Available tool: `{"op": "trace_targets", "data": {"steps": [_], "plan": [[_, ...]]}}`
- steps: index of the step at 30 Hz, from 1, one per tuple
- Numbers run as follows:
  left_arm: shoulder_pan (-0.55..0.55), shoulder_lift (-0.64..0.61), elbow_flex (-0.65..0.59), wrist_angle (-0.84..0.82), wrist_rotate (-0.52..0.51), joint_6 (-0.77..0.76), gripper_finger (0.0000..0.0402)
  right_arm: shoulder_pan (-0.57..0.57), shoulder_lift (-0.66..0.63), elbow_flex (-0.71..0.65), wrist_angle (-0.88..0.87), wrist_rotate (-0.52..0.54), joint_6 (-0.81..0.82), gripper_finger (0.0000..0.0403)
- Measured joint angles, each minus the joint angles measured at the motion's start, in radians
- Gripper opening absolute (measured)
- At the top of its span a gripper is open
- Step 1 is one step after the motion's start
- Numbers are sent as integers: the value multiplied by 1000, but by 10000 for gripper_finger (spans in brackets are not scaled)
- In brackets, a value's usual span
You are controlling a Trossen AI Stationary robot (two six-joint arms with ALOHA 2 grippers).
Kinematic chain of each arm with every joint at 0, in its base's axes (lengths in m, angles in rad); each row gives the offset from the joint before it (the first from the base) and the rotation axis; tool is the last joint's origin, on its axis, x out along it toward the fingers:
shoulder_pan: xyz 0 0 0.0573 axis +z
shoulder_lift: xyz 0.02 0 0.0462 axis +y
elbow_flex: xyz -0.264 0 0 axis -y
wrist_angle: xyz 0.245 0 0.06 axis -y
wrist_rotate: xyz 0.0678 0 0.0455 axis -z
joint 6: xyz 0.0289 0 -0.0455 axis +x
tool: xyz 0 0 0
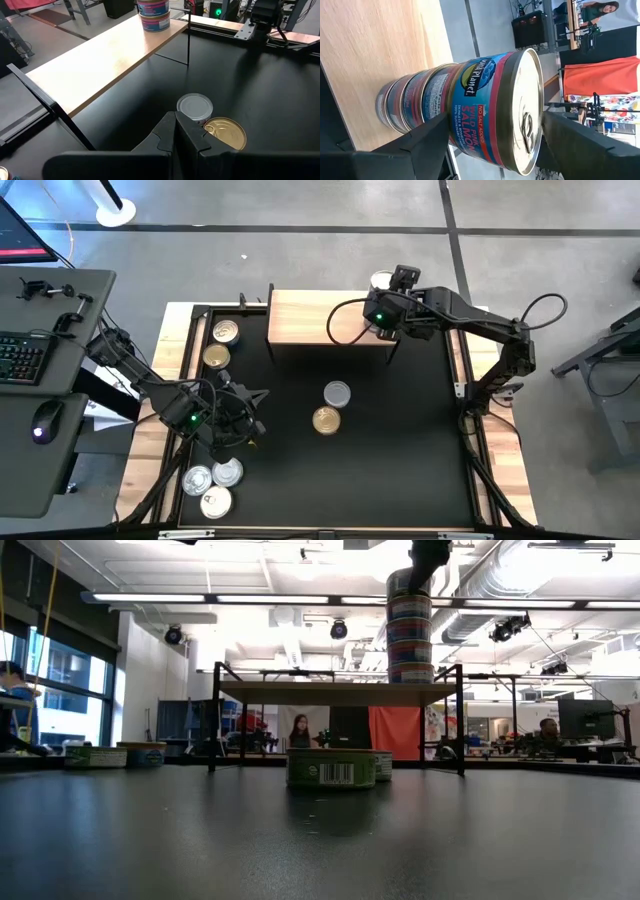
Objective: Stack canned seafood by type on shelf
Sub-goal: Stack the blue tuna can on top of the blue tuna can
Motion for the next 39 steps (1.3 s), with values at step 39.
{"op": "trace_targets", "data": {"steps": [39], "plan": [[-11,-1,0,273,427,417,0,269,3,251,107,-458,582,305]]}}
